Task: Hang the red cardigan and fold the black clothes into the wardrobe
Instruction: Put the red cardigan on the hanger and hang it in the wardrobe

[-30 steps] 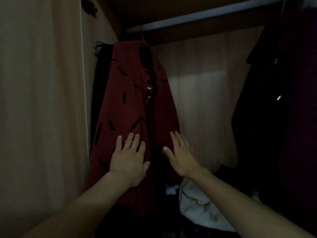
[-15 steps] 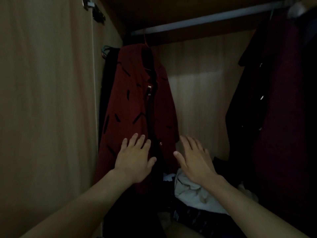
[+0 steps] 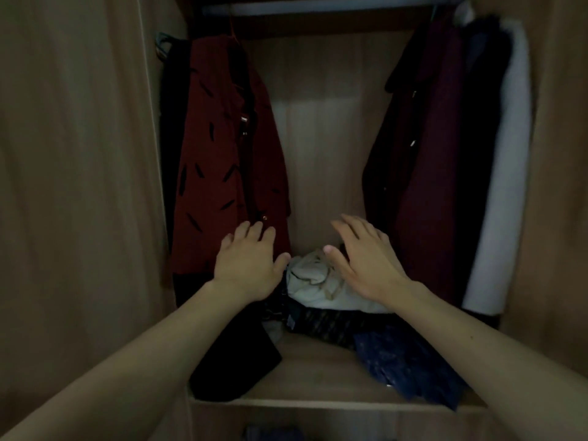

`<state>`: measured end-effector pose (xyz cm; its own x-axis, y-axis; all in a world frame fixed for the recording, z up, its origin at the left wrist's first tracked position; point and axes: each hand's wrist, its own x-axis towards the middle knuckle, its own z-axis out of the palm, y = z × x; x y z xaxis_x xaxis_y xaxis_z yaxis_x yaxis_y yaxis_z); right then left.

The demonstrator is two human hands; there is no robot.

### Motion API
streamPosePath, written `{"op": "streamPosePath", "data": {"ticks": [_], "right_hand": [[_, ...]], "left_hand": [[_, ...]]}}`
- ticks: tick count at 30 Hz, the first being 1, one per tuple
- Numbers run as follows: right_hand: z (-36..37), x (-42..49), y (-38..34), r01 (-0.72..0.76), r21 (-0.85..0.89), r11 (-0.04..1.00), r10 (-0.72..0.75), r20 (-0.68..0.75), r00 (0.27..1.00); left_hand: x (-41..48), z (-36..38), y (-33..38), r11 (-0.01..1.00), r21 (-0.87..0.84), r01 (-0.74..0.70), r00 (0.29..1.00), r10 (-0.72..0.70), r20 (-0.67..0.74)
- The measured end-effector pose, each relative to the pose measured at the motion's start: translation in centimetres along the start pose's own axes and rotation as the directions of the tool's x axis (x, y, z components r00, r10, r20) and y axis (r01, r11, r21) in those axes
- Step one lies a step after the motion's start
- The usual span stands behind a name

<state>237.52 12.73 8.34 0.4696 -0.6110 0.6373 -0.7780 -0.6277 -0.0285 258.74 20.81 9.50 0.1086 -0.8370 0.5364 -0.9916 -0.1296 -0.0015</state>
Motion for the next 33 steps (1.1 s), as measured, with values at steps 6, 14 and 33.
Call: {"op": "streamPosePath", "data": {"ticks": [6,14,33], "right_hand": [[-2.1,-6.3,-3.3,-0.179,-0.046,0.983,0.180,0.027,0.983],[-7.4,-16.4,-5.5,-0.342,-0.187,0.921,0.359,0.068,0.931],[-25.0,-41.6,-5.2,-0.570,-0.325,0.755,0.585,-0.061,0.809]], "left_hand": [[-3.7,0.5,-0.1,0.978,-0.189,-0.082,0.995,0.092,0.046],[-8.4,2.8,4.2,0.882,-0.421,-0.211,0.946,0.293,0.139],[-26.1,-6.5,23.8,0.604,-0.604,-0.520,0.749,0.662,0.018]]}}
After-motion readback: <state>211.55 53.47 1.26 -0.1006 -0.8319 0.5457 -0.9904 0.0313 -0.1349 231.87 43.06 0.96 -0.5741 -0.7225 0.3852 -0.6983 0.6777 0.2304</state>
